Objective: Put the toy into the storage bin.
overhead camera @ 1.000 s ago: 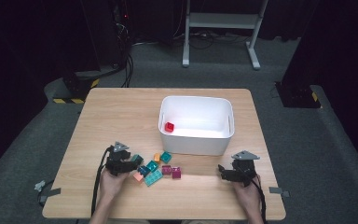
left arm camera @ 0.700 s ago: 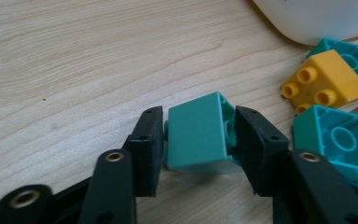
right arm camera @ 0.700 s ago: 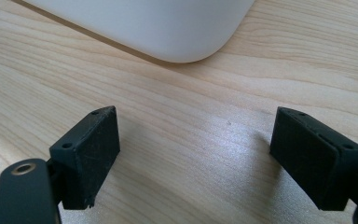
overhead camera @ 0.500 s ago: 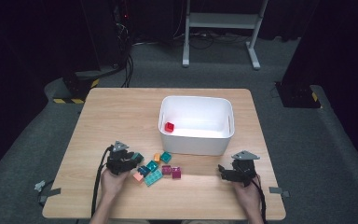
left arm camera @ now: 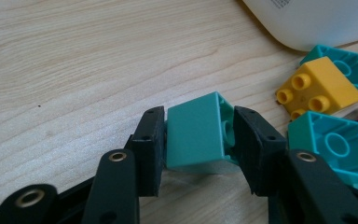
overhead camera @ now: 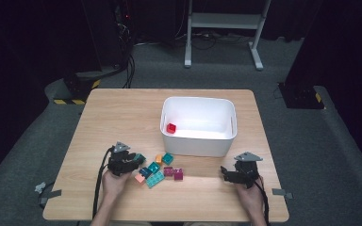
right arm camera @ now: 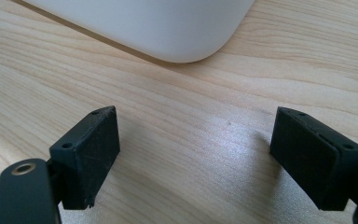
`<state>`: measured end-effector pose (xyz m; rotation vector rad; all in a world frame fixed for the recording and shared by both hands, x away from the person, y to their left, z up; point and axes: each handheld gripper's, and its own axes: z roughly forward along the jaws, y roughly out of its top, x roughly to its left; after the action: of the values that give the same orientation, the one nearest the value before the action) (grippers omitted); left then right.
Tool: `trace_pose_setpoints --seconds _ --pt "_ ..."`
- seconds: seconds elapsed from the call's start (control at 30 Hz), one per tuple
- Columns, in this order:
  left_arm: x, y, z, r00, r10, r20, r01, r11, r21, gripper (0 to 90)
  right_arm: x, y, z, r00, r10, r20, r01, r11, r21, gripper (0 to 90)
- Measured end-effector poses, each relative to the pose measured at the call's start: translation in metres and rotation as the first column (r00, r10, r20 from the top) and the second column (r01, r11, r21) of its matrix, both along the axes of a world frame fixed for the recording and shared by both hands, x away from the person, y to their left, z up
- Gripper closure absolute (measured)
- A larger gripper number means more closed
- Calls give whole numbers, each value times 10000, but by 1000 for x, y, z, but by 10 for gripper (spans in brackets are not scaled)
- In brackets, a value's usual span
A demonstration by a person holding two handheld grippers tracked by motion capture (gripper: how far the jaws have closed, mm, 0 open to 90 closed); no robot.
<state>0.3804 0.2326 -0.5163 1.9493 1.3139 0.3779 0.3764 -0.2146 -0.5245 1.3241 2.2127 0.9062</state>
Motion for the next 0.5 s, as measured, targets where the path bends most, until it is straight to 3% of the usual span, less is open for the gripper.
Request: trace_pose_setpoints --seconds 0.27,0.5 --pt "-1 1 5 9999 -45 99 45 10000 -49 568 0 0 0 10000 -3 -1 3 10000 2 155" --pt "-1 2 20 9994 -163 313 168 9997 -153 568 0 0 0 10000 -7 -5 7 10000 9 154"
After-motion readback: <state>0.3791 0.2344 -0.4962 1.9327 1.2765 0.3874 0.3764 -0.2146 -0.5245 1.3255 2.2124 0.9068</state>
